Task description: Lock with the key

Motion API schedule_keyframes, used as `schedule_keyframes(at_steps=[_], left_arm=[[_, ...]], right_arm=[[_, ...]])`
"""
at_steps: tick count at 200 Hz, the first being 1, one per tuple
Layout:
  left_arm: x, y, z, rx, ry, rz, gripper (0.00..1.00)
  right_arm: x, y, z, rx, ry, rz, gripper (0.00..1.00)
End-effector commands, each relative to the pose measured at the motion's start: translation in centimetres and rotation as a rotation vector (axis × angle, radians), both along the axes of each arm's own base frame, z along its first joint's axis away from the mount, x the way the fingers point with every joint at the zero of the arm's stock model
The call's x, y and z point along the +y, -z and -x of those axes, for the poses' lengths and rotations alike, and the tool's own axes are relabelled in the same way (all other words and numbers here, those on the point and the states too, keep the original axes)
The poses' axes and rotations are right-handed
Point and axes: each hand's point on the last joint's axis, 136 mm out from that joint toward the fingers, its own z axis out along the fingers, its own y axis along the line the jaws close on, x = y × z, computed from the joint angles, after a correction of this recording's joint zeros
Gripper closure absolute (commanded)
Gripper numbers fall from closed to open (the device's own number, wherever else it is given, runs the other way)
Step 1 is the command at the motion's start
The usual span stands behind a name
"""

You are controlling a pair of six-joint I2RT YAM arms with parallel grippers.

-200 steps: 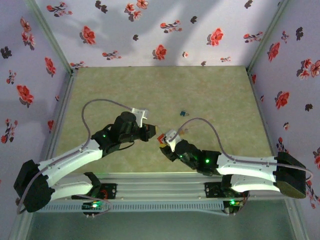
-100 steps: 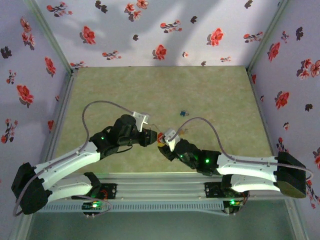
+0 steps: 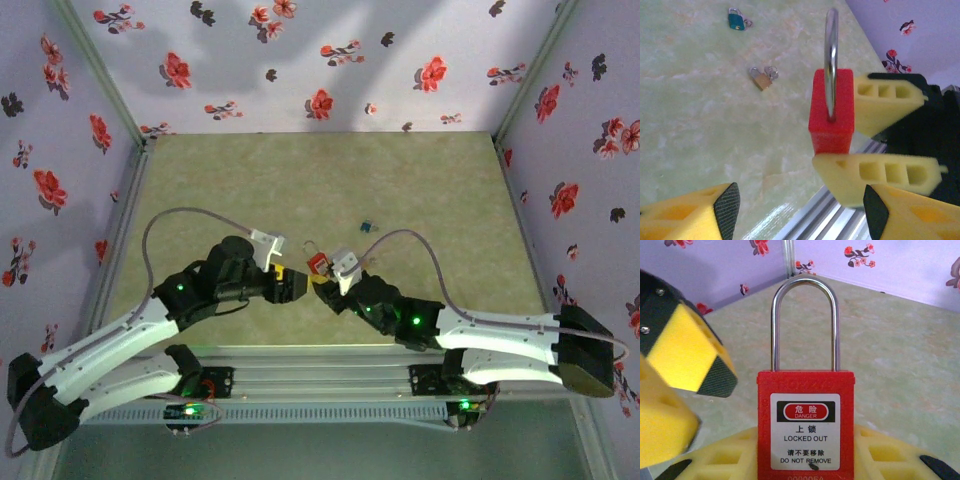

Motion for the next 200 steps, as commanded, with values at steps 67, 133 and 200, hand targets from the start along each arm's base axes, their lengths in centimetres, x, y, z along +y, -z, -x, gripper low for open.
schedule_keyframes(at_steps=[67, 133, 200], left_arm=[[4.5, -5.8, -2.4, -0.018, -0.176, 0.054, 0.10], [0.4, -5.6, -1.9, 0.113, -0.011, 0.127, 0.08], [-2.1, -2.6, -1.0, 0.216, 0.055, 0.109, 0.07]], right_arm=[[0.1, -3.0, 0.1, -0.038, -0.001, -0.086, 1.00], [0.8, -2.9, 0.6, -0.048, -0.025, -0.050, 1.00], [2.2, -2.2, 1.2, -0.028, -0.087, 0.009, 1.00]])
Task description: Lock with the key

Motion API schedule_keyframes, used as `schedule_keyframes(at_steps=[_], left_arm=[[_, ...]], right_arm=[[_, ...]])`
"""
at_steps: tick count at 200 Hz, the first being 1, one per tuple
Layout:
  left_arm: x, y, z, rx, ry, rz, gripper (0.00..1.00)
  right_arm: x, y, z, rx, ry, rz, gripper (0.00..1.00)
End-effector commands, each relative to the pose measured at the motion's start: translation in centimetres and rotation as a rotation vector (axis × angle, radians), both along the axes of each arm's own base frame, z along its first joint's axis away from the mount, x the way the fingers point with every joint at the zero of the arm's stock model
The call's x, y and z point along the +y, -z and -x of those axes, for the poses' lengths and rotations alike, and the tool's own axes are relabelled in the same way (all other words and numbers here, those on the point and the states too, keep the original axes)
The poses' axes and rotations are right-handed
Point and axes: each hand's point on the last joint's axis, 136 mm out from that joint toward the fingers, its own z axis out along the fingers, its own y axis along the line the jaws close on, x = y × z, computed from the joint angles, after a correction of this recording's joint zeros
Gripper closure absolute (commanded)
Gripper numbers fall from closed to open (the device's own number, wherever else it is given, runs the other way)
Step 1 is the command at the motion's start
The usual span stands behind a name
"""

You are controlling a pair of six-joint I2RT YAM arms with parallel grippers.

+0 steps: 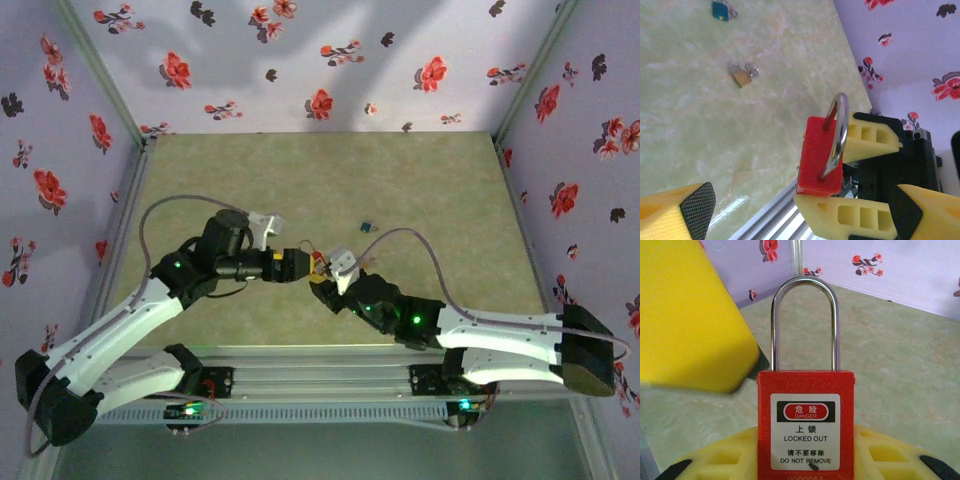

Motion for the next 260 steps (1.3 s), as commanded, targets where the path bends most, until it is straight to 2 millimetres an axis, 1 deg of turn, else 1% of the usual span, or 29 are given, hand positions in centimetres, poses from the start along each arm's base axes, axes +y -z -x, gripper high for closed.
schedule_keyframes(at_steps=[1, 17, 39, 71, 91, 112, 122, 153, 204, 251, 260], left_arm=[[-1.3, -0.1, 0.6, 0.025, 0.045, 0.034, 0.07], [-1.7, 0.2, 0.5, 0.037, 0.052, 0.022, 0.08], [-1.9, 0.6, 0.6, 0.047, 0.062, 0.004, 0.14], [-1.9, 1.3, 0.8, 0.058, 0.070, -0.016, 0.23], [-1.7, 1.7, 0.8, 0.065, 0.069, -0.026, 0.31], [-1.8, 1.8, 0.8, 0.067, 0.070, -0.026, 0.42], [-1.8, 1.8, 0.7, 0.065, 0.069, -0.028, 0.45], [-1.9, 1.7, 0.8, 0.065, 0.077, -0.026, 0.53], [-2.2, 2.3, 1.0, 0.084, 0.090, -0.023, 0.66], [-2.1, 2.2, 1.1, 0.078, 0.096, -0.022, 0.74], [-2.1, 2.3, 1.1, 0.080, 0.096, -0.023, 0.78]], right_arm=[[1.3, -1.2, 0.5, -0.019, -0.044, 0.005, 1.00], [1.8, -1.0, 0.7, -0.019, -0.056, 0.022, 1.00], [2.1, -0.6, 0.8, -0.018, -0.060, 0.048, 1.00], [2.1, -0.9, 0.9, -0.024, -0.061, 0.044, 1.00], [2.1, -1.1, 0.9, -0.027, -0.064, 0.039, 1.00], [2.2, -1.0, 0.9, -0.024, -0.068, 0.045, 1.00], [2.2, -0.9, 0.9, -0.021, -0.066, 0.048, 1.00], [2.3, -0.9, 0.9, -0.019, -0.066, 0.051, 1.00], [2.3, -0.8, 0.9, -0.016, -0.068, 0.051, 1.00], [2.6, -0.5, 0.9, -0.009, -0.070, 0.059, 1.00], [2.6, -0.4, 0.9, -0.006, -0.070, 0.058, 1.00]])
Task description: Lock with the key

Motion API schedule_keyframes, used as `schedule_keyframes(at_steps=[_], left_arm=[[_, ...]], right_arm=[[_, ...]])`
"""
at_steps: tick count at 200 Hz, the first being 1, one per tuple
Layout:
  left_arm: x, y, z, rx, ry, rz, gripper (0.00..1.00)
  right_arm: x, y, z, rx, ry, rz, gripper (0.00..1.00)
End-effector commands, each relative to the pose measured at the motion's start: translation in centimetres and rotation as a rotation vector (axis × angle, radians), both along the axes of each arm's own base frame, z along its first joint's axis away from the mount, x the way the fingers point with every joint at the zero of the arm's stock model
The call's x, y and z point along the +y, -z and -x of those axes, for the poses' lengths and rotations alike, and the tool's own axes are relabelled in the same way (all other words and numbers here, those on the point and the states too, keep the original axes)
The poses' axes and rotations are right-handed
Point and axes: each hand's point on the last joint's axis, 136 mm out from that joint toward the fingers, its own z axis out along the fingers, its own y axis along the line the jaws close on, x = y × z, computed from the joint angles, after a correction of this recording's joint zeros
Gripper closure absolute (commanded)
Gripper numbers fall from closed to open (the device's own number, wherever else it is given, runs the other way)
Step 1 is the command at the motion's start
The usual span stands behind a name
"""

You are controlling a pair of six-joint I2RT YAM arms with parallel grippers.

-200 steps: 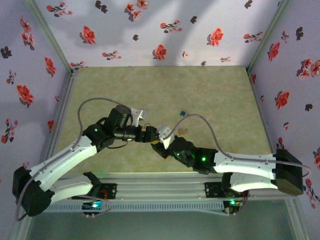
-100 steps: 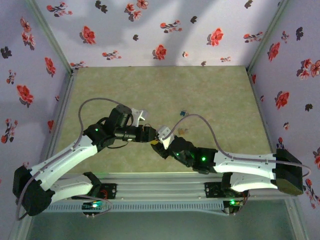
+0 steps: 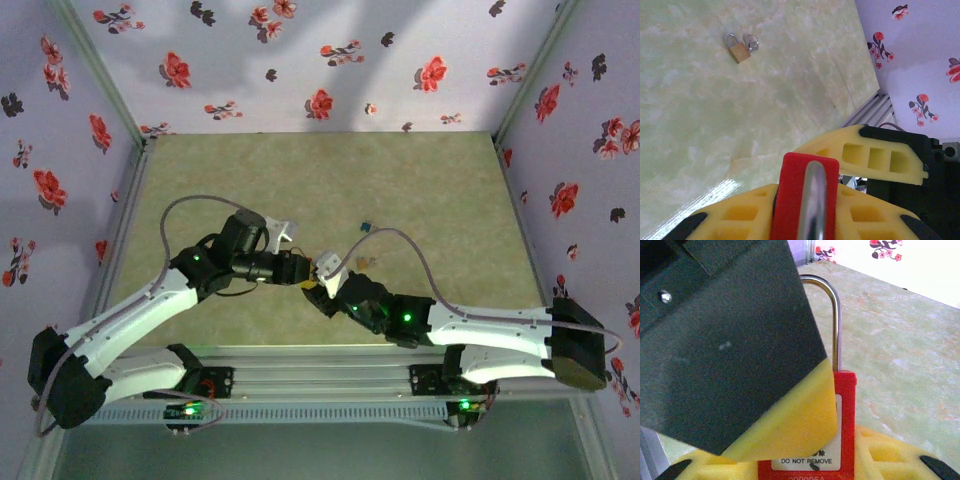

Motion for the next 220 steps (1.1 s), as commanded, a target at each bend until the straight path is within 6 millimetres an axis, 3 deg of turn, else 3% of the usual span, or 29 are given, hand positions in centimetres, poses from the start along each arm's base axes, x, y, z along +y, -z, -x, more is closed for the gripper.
schedule_keyframes(at_steps=[1, 30, 58, 160, 220], left_arm=[[-0.5, -0.4, 0.6, 0.009, 0.035, 0.024, 0.79], [-0.6, -0.1, 0.4, 0.014, 0.031, 0.022, 1.00], [-0.5, -0.2, 0.3, 0.008, 0.013, 0.030, 1.00], [-0.1, -0.2, -0.5, -0.008, -0.036, 0.034, 1.00], [0.3, 0.1, -1.1, 0.006, -0.068, 0.041, 1.00]], right_arm=[[1.2, -1.7, 0.1, -0.016, -0.023, -0.034, 1.00], [1.1, -1.5, 0.2, -0.010, -0.021, -0.035, 1.00], [1.0, -1.5, 0.2, -0.007, -0.018, -0.035, 1.00], [0.0, -1.7, 0.2, 0.001, 0.000, -0.048, 0.60], [-0.8, -1.8, 0.2, -0.006, 0.016, -0.063, 0.43]])
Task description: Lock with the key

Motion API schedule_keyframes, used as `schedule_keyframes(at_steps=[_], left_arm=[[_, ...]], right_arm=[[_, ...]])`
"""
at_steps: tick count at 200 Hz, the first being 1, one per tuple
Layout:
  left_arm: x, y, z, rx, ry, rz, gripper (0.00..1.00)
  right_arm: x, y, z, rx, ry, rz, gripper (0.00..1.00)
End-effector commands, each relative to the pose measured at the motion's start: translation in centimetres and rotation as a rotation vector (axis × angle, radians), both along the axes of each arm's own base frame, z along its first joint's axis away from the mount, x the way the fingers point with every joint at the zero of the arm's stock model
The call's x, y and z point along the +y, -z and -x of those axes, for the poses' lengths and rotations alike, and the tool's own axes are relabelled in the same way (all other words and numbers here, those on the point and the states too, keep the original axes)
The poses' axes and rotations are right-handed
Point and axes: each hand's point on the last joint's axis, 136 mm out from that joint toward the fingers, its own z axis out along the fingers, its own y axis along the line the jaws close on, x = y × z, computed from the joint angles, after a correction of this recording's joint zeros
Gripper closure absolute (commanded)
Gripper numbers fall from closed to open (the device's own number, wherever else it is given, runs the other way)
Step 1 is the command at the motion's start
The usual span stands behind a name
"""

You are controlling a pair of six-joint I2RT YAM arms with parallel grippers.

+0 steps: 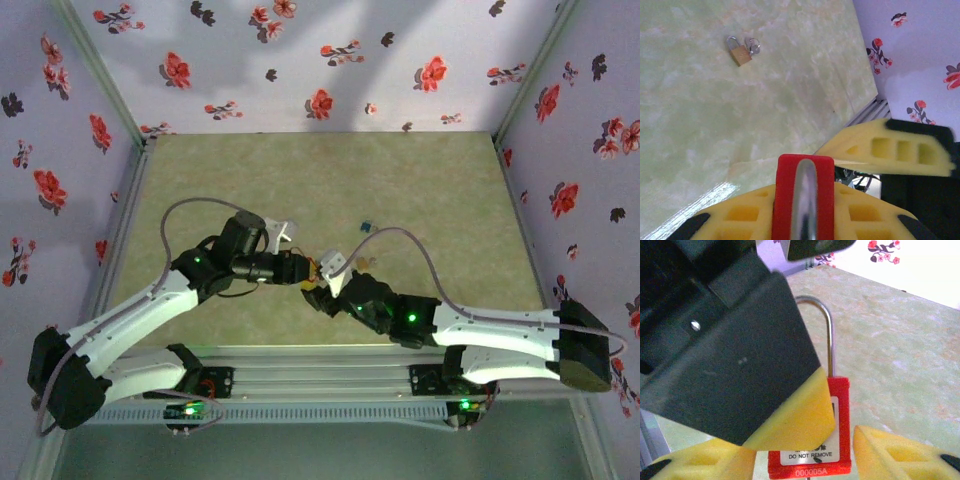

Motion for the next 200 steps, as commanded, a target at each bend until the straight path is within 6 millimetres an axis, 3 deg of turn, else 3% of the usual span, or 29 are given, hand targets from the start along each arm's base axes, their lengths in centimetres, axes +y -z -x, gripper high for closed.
schedule_keyframes(at_steps=[1, 68, 88, 104, 162, 200], left_arm=[[0.1, -0.5, -0.6, -0.009, -0.032, 0.029, 1.00], [1.2, -0.1, -1.8, 0.016, -0.107, 0.048, 1.00], [1.7, 0.1, -2.3, 0.029, -0.141, 0.061, 1.00], [2.0, 0.3, -2.7, 0.040, -0.168, 0.075, 1.00], [2.0, 0.8, -4.0, 0.089, -0.248, 0.156, 1.00], [1.4, 0.6, -4.8, 0.115, -0.293, 0.255, 1.00]], right_arm=[[-0.4, -0.7, 0.0, -0.015, 0.011, -0.026, 0.42], [-1.5, -1.0, 0.1, -0.024, 0.028, -0.050, 0.27], [-2.5, -1.5, 0.0, -0.030, 0.057, -0.089, 0.17], [-3.4, -2.0, -0.3, -0.026, 0.097, -0.132, 0.01], [-7.1, -3.1, -1.7, 0.083, 0.298, -0.314, 0.01], [-8.2, -2.9, -2.6, 0.236, 0.403, -0.458, 0.01]])
